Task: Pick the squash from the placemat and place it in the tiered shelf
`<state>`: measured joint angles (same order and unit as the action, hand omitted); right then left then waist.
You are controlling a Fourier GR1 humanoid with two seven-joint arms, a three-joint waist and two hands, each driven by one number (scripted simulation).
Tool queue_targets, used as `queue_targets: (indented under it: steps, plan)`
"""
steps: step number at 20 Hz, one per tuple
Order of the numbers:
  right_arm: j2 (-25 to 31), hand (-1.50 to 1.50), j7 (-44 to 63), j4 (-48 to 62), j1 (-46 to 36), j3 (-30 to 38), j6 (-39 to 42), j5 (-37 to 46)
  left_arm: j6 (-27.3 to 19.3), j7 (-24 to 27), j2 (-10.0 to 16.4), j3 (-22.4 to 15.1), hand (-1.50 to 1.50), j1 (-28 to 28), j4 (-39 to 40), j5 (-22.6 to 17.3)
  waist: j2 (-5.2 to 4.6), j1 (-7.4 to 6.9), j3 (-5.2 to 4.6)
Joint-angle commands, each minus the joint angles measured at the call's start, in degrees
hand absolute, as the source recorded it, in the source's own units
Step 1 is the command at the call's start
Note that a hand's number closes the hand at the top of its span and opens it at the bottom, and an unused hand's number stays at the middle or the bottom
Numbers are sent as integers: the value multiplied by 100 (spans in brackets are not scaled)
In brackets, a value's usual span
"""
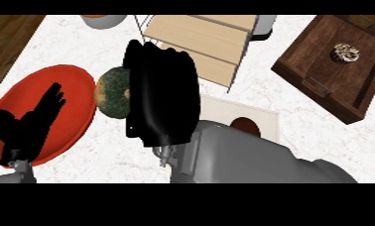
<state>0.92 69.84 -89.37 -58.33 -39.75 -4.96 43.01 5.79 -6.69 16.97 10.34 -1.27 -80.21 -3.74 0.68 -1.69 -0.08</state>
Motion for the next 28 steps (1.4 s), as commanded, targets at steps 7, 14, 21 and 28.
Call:
queue_targets:
  steps: [7, 14, 21, 28]
  plan:
    - [-88, 150, 1535, -217, -1200, 764, -8, 367, -22, 245, 15, 133, 0, 55, 222, 28, 2, 126, -7]
    - [-88, 150, 1536, 395, -1972, 1325, 1197, 725, -26, 316, -7, 112, 0, 178, 216, 84, 33, 213, -10]
    - [-88, 150, 1300, 1160, -2708, 1992, 1701, 747, 2, 144, 68, 195, 0, -47, 218, -2, -4, 208, -4]
    - [-48, 150, 881, 1793, -2772, 2354, 1652, 1194, -62, 83, -17, 139, 0, 160, 4, 62, -30, 152, 2]
